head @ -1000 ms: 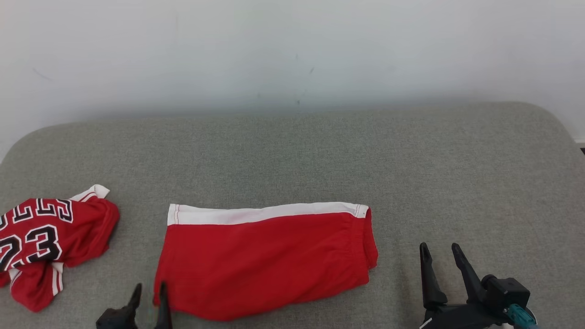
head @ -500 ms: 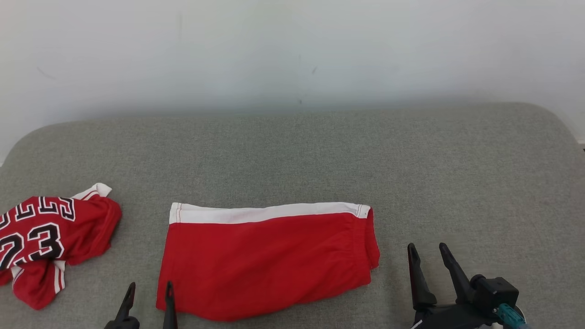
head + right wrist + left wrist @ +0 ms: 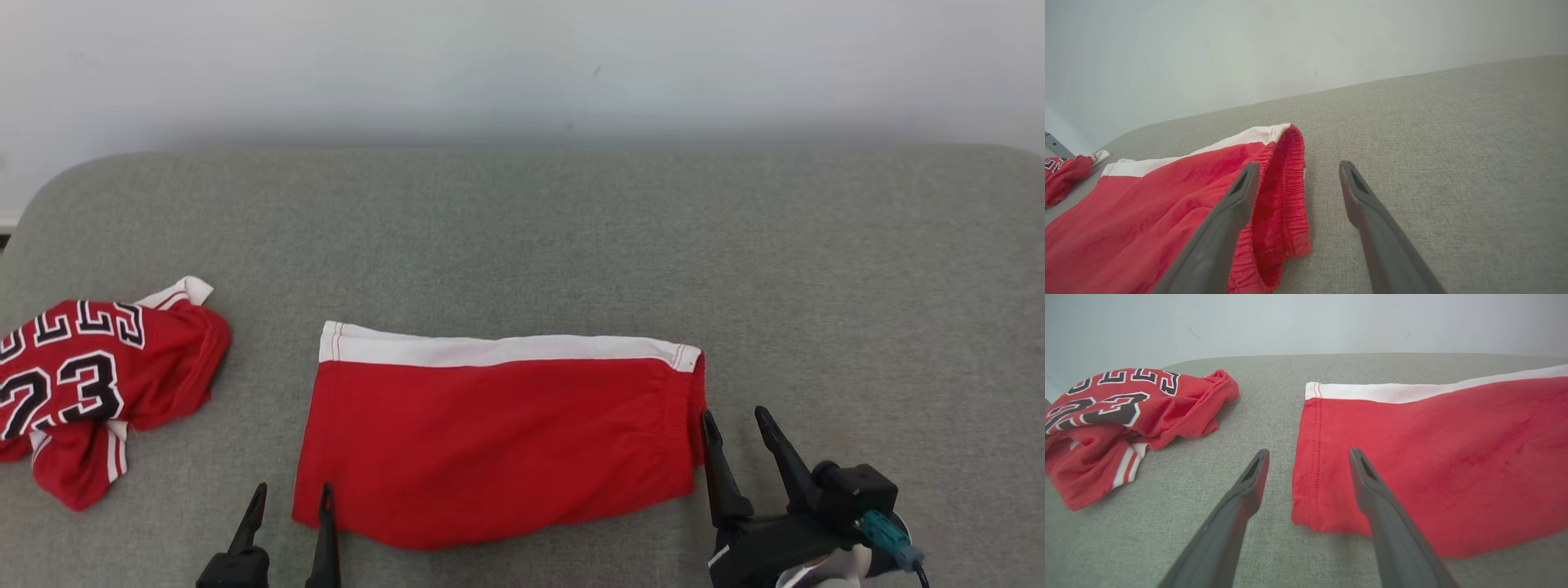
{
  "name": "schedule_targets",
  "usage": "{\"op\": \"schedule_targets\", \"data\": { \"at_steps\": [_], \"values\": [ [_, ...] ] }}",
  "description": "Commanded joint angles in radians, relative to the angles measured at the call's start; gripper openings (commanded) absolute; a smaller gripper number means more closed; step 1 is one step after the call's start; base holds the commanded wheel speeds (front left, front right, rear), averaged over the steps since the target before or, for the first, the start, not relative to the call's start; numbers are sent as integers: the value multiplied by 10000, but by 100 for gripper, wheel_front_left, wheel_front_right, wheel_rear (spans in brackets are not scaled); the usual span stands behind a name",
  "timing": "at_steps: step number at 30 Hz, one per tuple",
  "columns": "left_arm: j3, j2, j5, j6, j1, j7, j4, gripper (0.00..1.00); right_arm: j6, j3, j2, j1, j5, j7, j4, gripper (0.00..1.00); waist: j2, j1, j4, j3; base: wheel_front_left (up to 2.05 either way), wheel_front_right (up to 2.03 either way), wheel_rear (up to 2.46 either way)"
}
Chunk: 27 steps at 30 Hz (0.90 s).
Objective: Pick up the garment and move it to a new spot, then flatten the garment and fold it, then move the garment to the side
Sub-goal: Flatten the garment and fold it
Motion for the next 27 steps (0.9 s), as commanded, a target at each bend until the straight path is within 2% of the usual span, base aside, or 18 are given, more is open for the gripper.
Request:
{"op": "schedule_targets", "data": {
  "at_steps": [1,13,21,22,23,25,27],
  "values": [
    [-69,-28,13,-44,-175,-33,91,100,26,91,21,-249,78,1,167,100,-1,-1,390,464,0,0,0],
    [-328,-35,-105,60,-637,-33,34,100,26,-71,20,-912,224,1,1209,100,-1,-1,773,1085,0,0,0],
    [-433,-37,-88,-27,-712,-33,94,100,27,753,40,-1044,1040,28,1907,98,-1,-1,765,1198,0,0,0],
    [-442,-35,-91,-36,-722,-33,104,100,27,874,44,-1066,1100,27,1961,78,-1,-1,761,1199,0,0,0],
    [-462,-36,-99,-41,-729,-33,112,100,29,955,49,-1077,1223,28,1992,39,-1,-1,755,1194,0,0,0],
    [-482,-36,-110,-45,-717,-33,130,100,27,939,43,-1077,1404,27,2026,0,-1,-1,738,1170,0,0,0],
    [-476,-36,-114,-57,-677,-33,151,100,27,783,35,-1062,1503,25,2031,0,-1,-1,712,1127,0,0,0]
  ]
}}
